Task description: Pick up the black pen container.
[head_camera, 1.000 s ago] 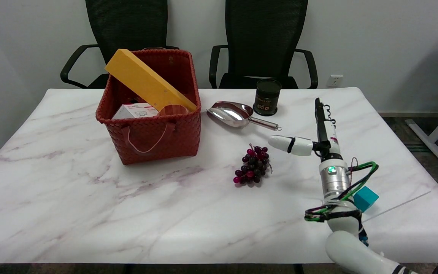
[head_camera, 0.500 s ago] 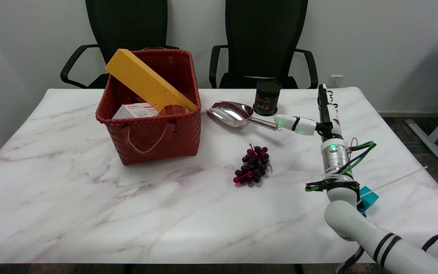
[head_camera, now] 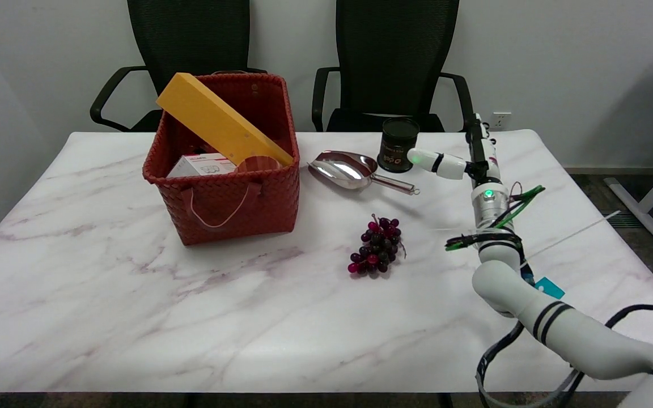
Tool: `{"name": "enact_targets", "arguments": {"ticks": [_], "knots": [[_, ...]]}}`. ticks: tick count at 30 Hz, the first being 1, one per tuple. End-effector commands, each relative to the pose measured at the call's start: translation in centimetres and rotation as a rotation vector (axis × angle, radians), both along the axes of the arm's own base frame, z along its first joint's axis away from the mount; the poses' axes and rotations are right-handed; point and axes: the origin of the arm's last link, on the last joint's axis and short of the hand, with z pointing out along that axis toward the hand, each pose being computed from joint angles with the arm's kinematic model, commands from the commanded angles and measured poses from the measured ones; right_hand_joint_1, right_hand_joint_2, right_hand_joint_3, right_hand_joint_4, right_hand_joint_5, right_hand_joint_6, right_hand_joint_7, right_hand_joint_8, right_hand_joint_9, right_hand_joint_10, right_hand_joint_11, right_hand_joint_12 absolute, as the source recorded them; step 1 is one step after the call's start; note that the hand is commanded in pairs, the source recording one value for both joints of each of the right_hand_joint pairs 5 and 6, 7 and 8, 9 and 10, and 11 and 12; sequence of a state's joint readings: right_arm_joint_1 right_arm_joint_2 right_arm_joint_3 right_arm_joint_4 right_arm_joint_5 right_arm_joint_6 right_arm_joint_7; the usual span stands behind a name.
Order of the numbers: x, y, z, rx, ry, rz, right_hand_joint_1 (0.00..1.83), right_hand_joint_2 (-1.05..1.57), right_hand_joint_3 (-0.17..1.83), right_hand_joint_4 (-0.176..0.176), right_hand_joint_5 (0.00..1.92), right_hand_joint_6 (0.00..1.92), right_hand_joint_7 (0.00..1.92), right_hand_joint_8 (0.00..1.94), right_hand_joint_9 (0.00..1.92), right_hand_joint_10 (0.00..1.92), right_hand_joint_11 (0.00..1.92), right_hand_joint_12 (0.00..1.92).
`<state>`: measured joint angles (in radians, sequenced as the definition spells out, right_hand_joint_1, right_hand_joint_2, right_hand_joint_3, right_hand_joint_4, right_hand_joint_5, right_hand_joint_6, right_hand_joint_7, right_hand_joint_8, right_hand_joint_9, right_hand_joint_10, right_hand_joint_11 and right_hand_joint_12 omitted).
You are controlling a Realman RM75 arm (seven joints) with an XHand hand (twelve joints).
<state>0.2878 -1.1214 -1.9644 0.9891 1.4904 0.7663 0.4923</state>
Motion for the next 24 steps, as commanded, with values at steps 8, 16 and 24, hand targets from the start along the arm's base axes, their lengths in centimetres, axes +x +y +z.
{"name": "enact_targets", "arguments": {"ticks": [8, 16, 24], "knots": [[-0.7, -7.4, 1.6, -0.009, -0.153, -0.112, 1.11, 0.02, 0.29, 0.0, 0.0, 0.0, 0.01, 0.01, 0.1, 0.1, 0.0, 0.0], [-0.3, -9.1, 1.0, -0.008, -0.158, -0.15, 1.13, -0.01, 0.44, 0.0, 0.0, 0.0, 0.0, 0.0, 0.0, 0.0, 0.0, 0.0], [-0.1, -10.4, 0.2, 0.015, -0.141, -0.207, 1.11, 0.02, 0.44, 0.0, 0.0, 0.0, 0.0, 0.0, 0.0, 0.0, 0.0, 0.0]]}}
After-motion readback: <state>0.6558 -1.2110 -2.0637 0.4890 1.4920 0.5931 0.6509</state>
